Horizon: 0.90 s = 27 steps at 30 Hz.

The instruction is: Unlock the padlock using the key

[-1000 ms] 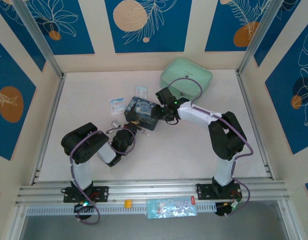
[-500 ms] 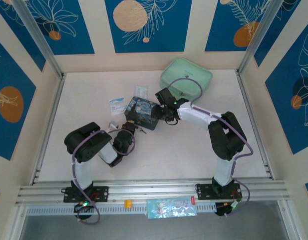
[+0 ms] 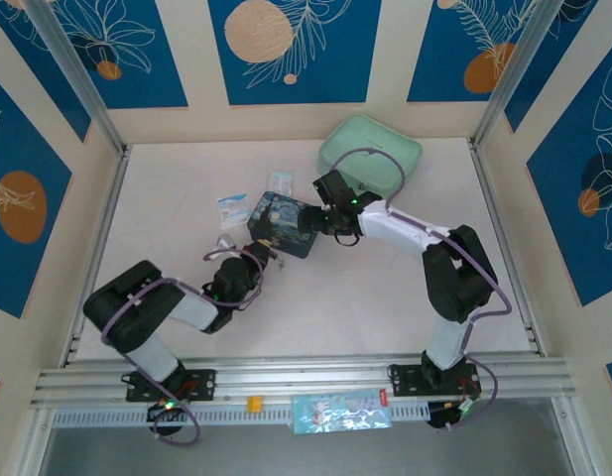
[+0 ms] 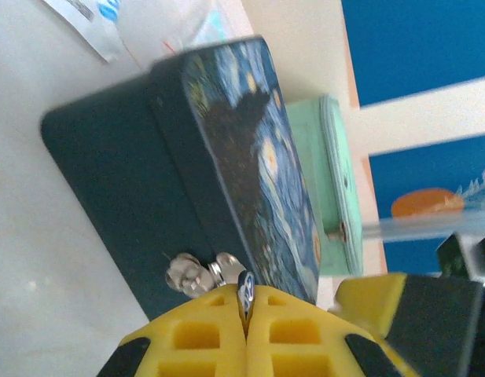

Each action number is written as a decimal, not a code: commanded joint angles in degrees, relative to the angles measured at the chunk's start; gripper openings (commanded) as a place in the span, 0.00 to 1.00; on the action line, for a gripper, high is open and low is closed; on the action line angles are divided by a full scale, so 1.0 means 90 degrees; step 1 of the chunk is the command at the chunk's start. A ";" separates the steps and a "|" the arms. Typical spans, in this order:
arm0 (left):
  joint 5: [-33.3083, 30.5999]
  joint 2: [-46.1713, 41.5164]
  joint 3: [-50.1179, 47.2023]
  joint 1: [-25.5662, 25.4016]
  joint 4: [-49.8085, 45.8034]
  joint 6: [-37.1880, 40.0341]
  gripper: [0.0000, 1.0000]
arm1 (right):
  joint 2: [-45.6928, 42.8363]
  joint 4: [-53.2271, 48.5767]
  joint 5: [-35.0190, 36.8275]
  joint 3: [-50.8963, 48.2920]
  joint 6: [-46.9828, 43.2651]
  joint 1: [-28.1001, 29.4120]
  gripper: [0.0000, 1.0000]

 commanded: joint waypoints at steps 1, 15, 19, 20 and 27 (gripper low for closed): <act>0.1075 -0.0675 0.0054 0.0244 -0.1073 0.0503 0.00 | -0.0605 -0.0112 -0.0186 -0.0084 -0.0343 -0.0022 0.99; 0.3552 -0.3216 0.0550 0.0764 -0.5159 0.2328 0.00 | -0.1371 0.0048 0.0047 -0.1024 -0.0381 0.0144 0.99; 0.3992 -0.3225 0.0857 0.0766 -0.6459 0.2831 0.00 | -0.1373 0.0118 0.0098 -0.1090 -0.0219 0.0144 0.99; 0.3999 -0.3257 0.0889 0.0764 -0.6757 0.2935 0.00 | -0.1372 0.0121 0.0104 -0.1080 -0.0203 0.0152 0.99; 0.3785 -0.3500 0.1019 0.0764 -0.8191 0.3465 0.00 | -0.1318 0.0196 0.0054 -0.1060 -0.0125 0.0168 0.99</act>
